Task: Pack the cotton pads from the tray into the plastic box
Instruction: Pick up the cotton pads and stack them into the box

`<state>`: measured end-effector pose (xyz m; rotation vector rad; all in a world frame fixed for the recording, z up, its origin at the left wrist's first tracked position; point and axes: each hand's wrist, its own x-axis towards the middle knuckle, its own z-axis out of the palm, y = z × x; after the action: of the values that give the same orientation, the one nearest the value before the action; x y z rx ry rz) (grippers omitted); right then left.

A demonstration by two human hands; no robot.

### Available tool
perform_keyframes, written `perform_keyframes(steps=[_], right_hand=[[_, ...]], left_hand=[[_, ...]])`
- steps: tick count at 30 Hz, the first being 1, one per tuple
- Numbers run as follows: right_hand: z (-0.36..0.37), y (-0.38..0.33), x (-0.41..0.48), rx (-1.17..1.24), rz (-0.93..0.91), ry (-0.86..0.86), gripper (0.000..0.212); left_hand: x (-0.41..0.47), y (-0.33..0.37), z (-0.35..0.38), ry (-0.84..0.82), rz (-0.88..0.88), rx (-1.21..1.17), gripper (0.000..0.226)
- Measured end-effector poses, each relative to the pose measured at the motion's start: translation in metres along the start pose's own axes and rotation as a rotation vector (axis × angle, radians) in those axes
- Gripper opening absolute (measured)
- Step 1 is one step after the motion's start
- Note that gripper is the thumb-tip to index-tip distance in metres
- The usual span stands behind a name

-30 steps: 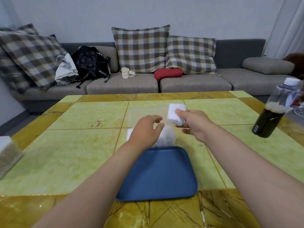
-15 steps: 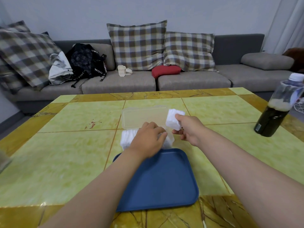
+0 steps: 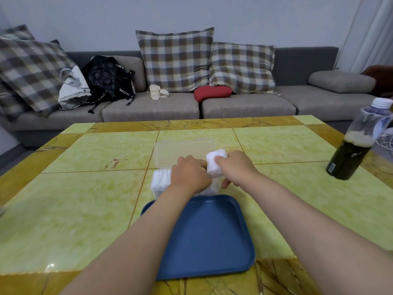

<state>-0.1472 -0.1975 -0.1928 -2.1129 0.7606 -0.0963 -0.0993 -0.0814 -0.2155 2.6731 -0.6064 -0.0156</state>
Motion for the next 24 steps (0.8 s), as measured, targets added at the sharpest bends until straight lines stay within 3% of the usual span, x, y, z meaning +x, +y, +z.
perform_keyframes(steps=[3,6,12,17,19,24], right_hand=[[0.004,-0.004,-0.006,-0.196,-0.086,0.052,0.029],[0.008,-0.005,-0.008,-0.370,-0.181,0.115,0.028],[0.013,-0.025,-0.005,-0.635,-0.209,0.153,0.028],[0.021,-0.044,-0.004,-0.911,-0.227,0.098,0.010],[0.027,-0.047,-0.003,-0.994,-0.203,0.106,0.012],[0.041,-0.048,0.001,-0.949,-0.150,0.093,0.019]], left_hand=[[0.000,-0.009,-0.003,0.008,-0.009,0.093,0.013],[0.002,-0.024,-0.007,0.025,-0.057,0.236,0.029],[0.001,-0.032,-0.007,-0.012,-0.066,0.270,0.038],[0.000,-0.037,-0.006,-0.008,-0.036,0.239,0.039],[-0.001,-0.037,-0.006,-0.013,-0.024,0.230,0.039],[-0.004,-0.040,-0.006,-0.007,-0.006,0.212,0.041]])
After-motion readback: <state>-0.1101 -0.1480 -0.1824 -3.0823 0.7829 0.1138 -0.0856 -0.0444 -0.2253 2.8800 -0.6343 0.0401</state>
